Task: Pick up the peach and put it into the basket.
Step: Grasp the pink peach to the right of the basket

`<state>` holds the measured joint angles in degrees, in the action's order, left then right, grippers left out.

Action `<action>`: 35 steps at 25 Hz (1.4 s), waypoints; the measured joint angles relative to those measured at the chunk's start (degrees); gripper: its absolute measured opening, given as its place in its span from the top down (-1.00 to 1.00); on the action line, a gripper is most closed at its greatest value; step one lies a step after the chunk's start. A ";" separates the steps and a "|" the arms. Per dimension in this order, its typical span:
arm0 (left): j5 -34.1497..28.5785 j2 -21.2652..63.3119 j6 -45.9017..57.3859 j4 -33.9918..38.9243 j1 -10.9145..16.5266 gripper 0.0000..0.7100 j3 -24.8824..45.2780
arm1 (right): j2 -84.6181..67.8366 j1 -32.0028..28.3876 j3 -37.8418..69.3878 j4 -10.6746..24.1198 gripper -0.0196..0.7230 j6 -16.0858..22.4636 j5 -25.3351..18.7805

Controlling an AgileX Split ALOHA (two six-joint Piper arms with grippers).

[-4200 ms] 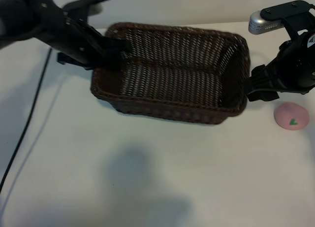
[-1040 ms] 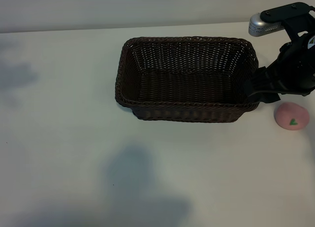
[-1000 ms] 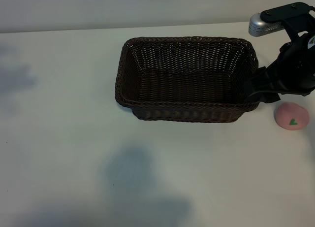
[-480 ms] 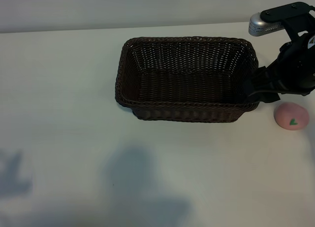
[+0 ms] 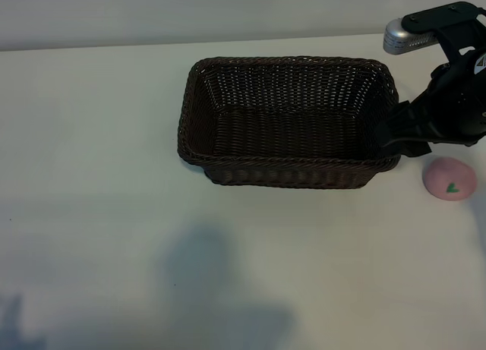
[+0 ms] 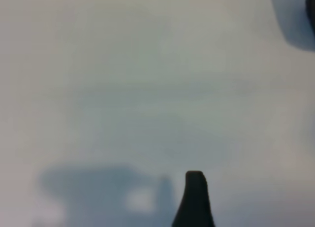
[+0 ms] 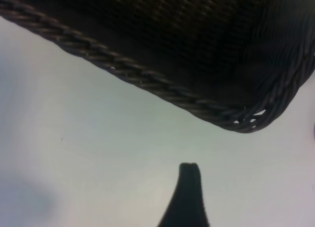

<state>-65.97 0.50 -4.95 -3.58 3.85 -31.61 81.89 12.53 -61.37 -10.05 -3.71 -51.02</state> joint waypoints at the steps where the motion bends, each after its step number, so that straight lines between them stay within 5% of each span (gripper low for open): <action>1: -0.08 0.00 0.46 0.06 0.00 -0.67 0.78 | 0.00 0.00 0.00 0.00 -0.65 0.00 0.12; 8: 1.18 0.00 1.85 0.57 0.00 -0.67 1.90 | 0.02 0.00 0.00 1.24 -0.65 0.07 4.39; 15: 3.06 0.00 1.90 0.57 0.00 -0.66 2.96 | 5.91 -1.86 0.00 12.96 -0.65 9.53 6.83; 19: 3.26 0.00 1.94 0.57 0.00 -0.65 2.96 | 11.13 -6.19 0.00 15.44 -0.65 11.45 8.93; 27: 3.28 0.00 1.94 0.57 0.00 -0.65 2.96 | 18.14 -14.76 0.00 12.12 -0.65 10.13 11.95; 35: 3.28 0.00 1.94 0.57 0.00 -0.65 2.96 | 23.17 -15.65 0.00 7.14 -0.65 6.19 11.99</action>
<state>-62.69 0.50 -3.01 -3.01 3.85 -28.66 105.06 -3.11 -61.37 -2.92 2.48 -39.03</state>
